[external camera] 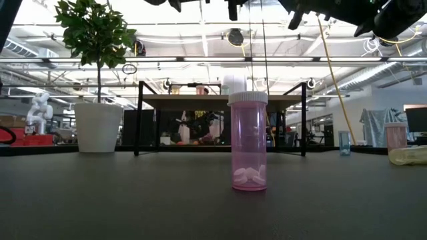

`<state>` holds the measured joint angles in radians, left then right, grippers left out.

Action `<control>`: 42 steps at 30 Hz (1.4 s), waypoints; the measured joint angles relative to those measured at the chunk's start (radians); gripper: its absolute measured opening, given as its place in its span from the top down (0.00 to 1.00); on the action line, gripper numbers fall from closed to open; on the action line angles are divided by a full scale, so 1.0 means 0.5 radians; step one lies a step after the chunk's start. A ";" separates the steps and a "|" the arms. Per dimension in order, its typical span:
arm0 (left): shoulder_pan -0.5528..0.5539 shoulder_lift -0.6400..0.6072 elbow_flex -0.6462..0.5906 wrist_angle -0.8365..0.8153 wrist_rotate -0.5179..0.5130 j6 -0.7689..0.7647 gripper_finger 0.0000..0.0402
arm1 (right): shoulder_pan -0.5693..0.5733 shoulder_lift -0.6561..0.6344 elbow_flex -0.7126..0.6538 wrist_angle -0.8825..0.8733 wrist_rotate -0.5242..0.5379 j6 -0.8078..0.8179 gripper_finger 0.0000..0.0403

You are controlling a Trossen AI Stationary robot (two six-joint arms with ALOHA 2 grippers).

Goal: Pick and place medicine bottles onto shelf by color
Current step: Put the top pink pill bottle on the shelf

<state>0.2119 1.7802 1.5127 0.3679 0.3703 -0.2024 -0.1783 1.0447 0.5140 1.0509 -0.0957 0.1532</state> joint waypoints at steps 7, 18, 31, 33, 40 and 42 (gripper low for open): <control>0.004 0.001 0.000 -0.001 -0.010 -0.034 0.66 | -0.043 0.017 0.002 -0.024 -0.018 0.058 0.75; 0.008 0.002 0.000 0.008 -0.012 -0.069 0.38 | -0.062 0.108 0.069 -0.052 -0.124 0.126 0.75; 0.030 0.002 0.000 0.004 0.002 -0.068 0.70 | -0.079 0.131 0.098 -0.043 -0.112 0.134 0.75; 0.035 0.002 0.000 0.006 0.002 -0.066 0.75 | -0.079 0.131 0.098 -0.043 -0.089 0.174 0.75; 0.063 0.002 0.000 -0.015 0.005 -0.105 0.75 | -0.079 0.128 0.099 -0.111 -0.055 0.228 0.64; 0.071 0.002 0.000 -0.031 0.004 -0.121 0.72 | -0.079 0.119 0.100 -0.153 -0.052 0.264 0.59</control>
<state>0.2473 1.7809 1.5127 0.3525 0.3725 -0.2630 -0.2180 1.1044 0.5640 0.9744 -0.1217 0.2850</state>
